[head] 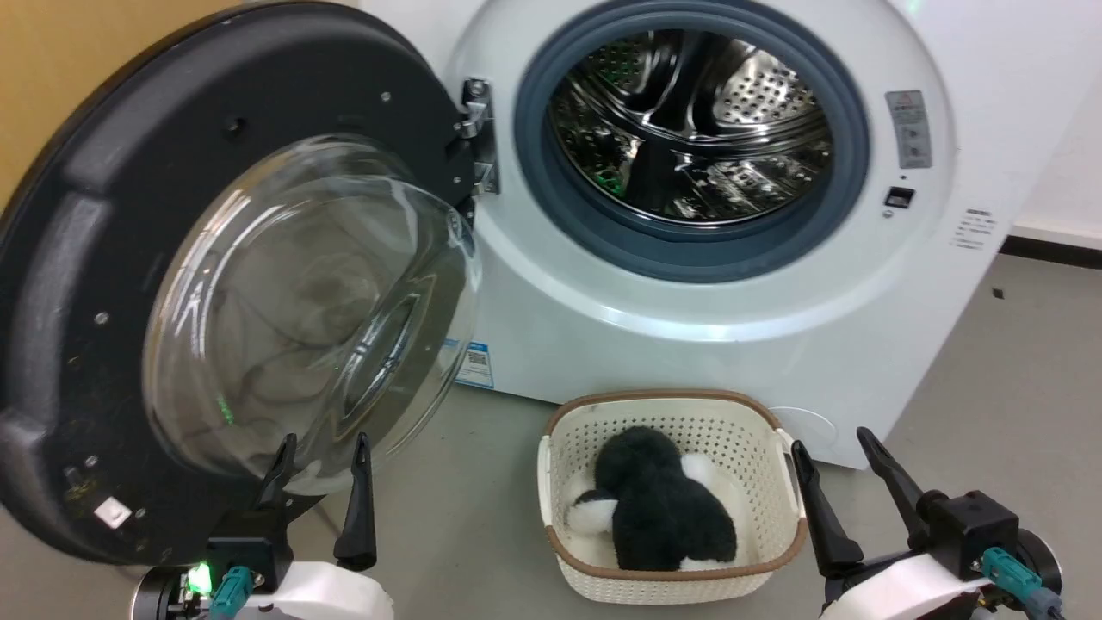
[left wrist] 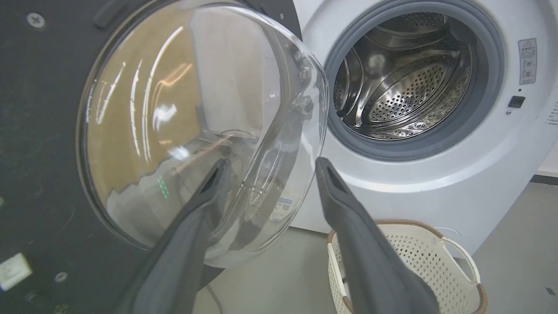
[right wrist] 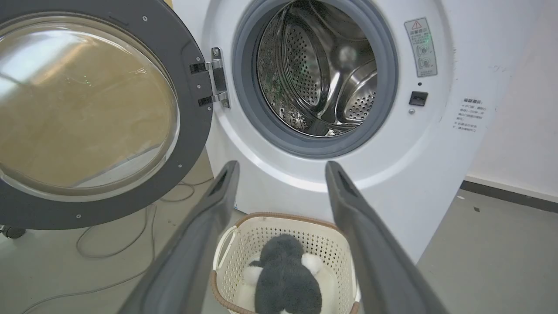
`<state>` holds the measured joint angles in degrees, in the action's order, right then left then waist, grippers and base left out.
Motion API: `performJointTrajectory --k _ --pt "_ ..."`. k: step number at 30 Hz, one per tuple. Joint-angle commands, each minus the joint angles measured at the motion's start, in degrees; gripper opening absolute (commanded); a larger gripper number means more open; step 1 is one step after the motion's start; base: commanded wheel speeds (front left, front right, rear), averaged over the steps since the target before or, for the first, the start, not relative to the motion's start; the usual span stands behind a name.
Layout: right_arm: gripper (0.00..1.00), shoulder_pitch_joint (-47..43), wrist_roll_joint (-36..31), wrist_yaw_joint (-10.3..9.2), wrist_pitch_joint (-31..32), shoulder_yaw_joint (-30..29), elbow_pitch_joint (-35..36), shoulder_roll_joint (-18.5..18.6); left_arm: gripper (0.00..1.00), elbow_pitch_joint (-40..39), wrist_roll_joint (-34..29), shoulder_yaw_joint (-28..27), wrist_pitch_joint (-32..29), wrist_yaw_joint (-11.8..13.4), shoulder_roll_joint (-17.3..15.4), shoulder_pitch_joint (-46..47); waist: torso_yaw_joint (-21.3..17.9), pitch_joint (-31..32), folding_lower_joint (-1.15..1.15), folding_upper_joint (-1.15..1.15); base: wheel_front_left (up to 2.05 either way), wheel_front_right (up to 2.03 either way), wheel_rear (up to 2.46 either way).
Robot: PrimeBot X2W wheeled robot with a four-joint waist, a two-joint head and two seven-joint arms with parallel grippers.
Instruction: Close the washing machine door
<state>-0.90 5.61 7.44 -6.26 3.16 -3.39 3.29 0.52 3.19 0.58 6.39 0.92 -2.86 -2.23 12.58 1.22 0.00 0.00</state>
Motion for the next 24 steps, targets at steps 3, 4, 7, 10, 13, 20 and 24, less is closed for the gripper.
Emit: performJointTrajectory --k 3,4,7,10,13,20,24 --pt "1.0 0.0 0.7 0.02 -1.0 0.8 -0.6 0.2 1.0 -0.1 0.6 -0.3 0.8 0.5 0.0 -0.9 1.1 -0.1 0.0 0.0 0.0 0.0 0.0" --pt "1.0 0.1 0.8 0.02 -1.1 1.0 -0.8 0.3 1.0 -0.3 0.7 -0.4 0.9 0.7 0.0 -1.0 1.4 -0.2 0.0 0.0 0.0 0.0 0.0" --pt "1.0 1.2 1.7 0.02 -1.7 2.1 -1.6 0.8 1.0 -0.8 1.2 -0.8 1.5 1.1 0.0 -1.4 2.8 -0.5 0.0 0.0 0.0 0.0 0.0" --pt "1.0 1.8 2.2 0.02 -2.0 2.8 -2.2 1.1 1.0 -1.3 1.5 -1.1 1.9 1.5 0.0 -1.7 3.7 -0.6 0.0 0.0 0.0 0.0 0.0" --pt "1.0 2.5 2.7 0.03 -2.4 3.6 -2.8 1.4 1.0 -1.8 1.8 -1.3 2.3 1.9 0.0 -2.0 4.5 -0.8 0.0 0.0 0.0 0.0 0.0" --pt "1.0 4.0 3.8 0.03 -3.2 5.4 -4.2 1.9 1.0 -3.3 2.5 -1.4 3.1 3.2 0.0 -3.2 6.4 -1.1 0.0 0.0 0.0 0.0 0.0" --pt "1.0 4.8 4.4 0.03 -3.7 6.3 -4.9 2.1 1.0 -3.9 2.8 -1.7 3.6 3.6 0.0 -3.8 7.5 -1.3 0.0 0.0 0.0 0.0 0.0"
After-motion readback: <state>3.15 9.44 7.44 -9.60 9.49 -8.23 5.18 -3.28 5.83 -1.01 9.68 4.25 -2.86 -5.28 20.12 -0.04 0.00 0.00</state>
